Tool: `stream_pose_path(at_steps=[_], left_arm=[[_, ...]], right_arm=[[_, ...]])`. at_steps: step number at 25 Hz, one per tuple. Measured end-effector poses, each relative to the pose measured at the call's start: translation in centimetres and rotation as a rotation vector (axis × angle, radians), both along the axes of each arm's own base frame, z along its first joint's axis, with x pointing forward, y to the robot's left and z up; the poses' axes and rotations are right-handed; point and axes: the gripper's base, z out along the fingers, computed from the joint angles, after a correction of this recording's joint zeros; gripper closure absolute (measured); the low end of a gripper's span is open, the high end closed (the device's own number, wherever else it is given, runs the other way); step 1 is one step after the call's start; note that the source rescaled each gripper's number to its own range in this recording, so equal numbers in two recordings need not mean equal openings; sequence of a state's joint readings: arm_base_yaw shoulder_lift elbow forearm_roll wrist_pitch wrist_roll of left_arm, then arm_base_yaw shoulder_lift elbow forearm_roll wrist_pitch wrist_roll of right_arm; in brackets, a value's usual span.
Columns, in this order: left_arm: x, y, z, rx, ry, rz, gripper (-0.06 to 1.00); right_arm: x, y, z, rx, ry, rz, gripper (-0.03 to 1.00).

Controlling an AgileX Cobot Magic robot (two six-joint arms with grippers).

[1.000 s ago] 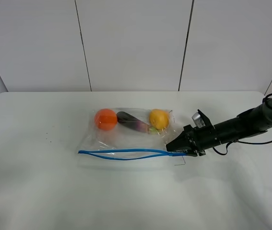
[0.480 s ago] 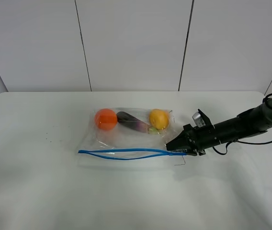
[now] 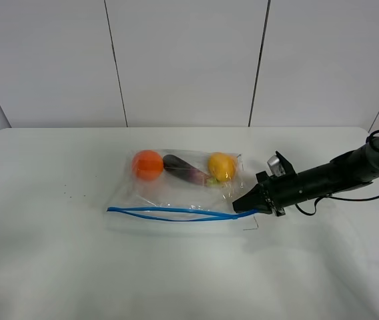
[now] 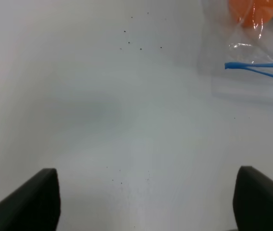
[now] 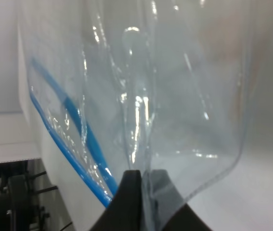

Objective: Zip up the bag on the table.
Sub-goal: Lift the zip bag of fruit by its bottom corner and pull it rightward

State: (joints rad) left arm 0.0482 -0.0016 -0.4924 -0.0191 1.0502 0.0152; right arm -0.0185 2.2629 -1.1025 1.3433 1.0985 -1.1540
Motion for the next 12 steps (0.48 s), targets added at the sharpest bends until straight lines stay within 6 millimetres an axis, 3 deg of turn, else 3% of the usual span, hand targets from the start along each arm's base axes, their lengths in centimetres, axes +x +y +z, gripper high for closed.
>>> stream_pose_path(at_steps=[12], left_arm=[[0.0,0.0,0.0,0.000,0.000,0.000,-0.04]], right_arm=[[0.3,0.5,1.8,0.138,0.167,-0.103,0.97]])
